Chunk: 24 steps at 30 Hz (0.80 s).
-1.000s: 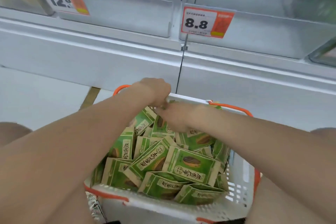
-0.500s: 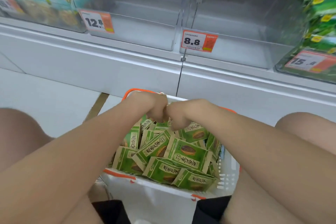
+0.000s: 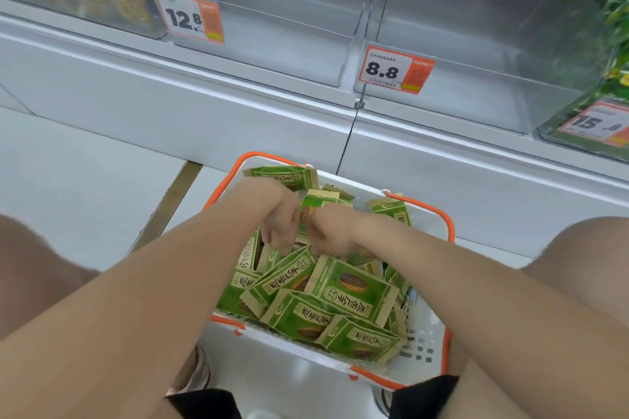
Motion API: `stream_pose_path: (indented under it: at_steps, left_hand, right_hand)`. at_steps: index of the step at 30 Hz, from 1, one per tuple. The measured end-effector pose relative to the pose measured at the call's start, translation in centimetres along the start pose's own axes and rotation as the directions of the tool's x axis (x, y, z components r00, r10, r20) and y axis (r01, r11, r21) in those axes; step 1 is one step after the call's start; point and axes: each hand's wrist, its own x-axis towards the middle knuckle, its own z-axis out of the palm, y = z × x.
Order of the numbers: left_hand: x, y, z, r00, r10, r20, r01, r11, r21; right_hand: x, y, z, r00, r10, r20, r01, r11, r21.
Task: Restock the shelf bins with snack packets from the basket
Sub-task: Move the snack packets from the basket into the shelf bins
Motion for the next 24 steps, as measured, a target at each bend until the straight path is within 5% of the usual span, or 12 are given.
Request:
stream_pose_path:
  at_steps: [6,13,18,24]
  left_hand:
    - [0.6,-2.9,-2.4,0.998,0.011,0.068,-0.006,0.997,-0.074]
    - [-2.0,-6.3,-4.6,0.925,0.089,-0.370,-0.178,0.961,-0.214]
    - [-4.7,-6.6,-6.4,0.877,0.032,-0.479,-0.302,0.812,-0.499]
    - [-6.0,-6.2,-6.7,0.792,0.091,-0.604,-0.438,0.773,-0.458]
  right_hand:
    - [3.0,-0.3,-4.4,0.998,-0.046,0.047,0.045,0.999,0.027]
    - [2.2,0.9,-10.6,0.937,-0.011,-0.348,0.109,0.958,0.264]
    - [0.8,0.7,-13.5,0.840,0.145,-0.523,0.154,0.860,0.486]
    - [-1.7,0.6,-14.8,0.902,0.071,-0.426,0.105,0.921,0.375]
